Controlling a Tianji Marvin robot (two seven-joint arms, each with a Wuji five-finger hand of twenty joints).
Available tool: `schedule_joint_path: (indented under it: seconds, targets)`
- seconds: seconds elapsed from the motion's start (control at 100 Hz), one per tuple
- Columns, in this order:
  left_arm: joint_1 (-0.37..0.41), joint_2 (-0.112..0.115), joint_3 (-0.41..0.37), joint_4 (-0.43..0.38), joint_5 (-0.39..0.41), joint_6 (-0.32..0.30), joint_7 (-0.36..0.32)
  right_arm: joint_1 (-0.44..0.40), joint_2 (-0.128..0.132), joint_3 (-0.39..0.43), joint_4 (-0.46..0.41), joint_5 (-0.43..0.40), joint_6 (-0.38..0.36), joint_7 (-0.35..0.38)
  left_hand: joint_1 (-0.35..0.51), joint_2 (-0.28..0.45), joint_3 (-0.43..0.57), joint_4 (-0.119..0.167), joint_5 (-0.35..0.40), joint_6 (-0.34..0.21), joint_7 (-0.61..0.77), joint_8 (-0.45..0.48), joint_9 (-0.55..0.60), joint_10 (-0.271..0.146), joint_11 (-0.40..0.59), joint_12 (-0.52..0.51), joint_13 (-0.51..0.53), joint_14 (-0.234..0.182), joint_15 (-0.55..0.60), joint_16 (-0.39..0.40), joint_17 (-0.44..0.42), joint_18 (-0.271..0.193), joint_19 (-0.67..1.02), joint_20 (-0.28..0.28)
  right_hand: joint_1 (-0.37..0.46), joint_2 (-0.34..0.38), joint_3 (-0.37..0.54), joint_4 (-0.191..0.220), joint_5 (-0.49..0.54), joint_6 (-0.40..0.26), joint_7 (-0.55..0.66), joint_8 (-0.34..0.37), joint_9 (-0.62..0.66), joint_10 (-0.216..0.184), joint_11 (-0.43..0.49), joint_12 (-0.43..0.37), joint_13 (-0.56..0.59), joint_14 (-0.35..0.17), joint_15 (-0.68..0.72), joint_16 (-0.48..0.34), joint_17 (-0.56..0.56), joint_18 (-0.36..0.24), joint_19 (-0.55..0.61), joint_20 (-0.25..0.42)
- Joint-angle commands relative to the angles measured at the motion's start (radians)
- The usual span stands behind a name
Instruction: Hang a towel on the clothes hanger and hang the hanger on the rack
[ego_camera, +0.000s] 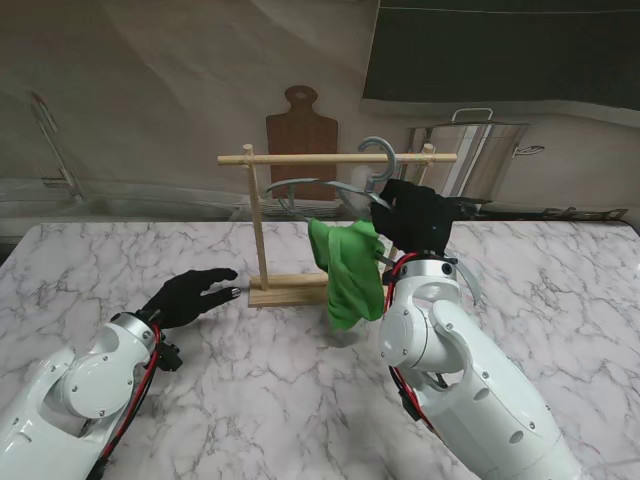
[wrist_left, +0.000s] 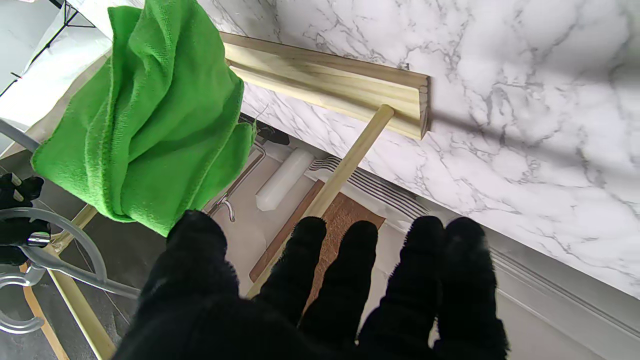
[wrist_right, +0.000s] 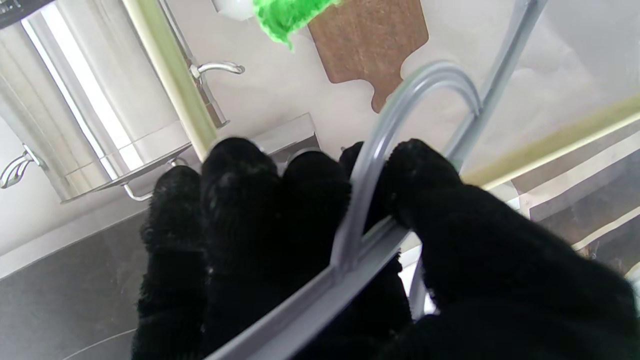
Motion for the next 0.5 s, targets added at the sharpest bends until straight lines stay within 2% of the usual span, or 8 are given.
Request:
schedule_joint_path:
  seconds: [0.0,0.49]
  targets:
    - [0.005,-0.002,0.000,0.000,0.000,0.004,-0.015,0.011,-0.015,-0.006,0.010,0.016,0.010,-0.006,0.027,0.050,0.001,0.006,0.017,-0.002,0.008,0.013,0.012,-0.011,0.005,0.009,0.006,-0.017,0.007,0.016,0.001,0.012,-0.700,0.017,0.011,-0.009,0.057,-0.003,0.020,0.002,0.042,-0.011,0.067,0.002,0.076,0.001,0.033,-0.056,0.038,-0.005,0.004,-0.006,0.034,0.010]
    - [0.004,-0.001,-0.001,0.002,-0.008,0.004,-0.021,0.100,-0.045,-0.074,0.092,0.054,0.082,-0.013,0.031,0.050,0.001,0.006,0.023,0.001,0.007,0.017,0.017,-0.006,0.005,0.010,0.005,-0.016,0.008,0.016,0.002,0.009,-0.695,0.014,0.020,-0.002,0.047,0.004,0.017,0.007,0.039,-0.018,0.068,-0.010,0.105,-0.004,0.032,-0.065,0.061,-0.009,0.016,-0.008,0.043,0.007]
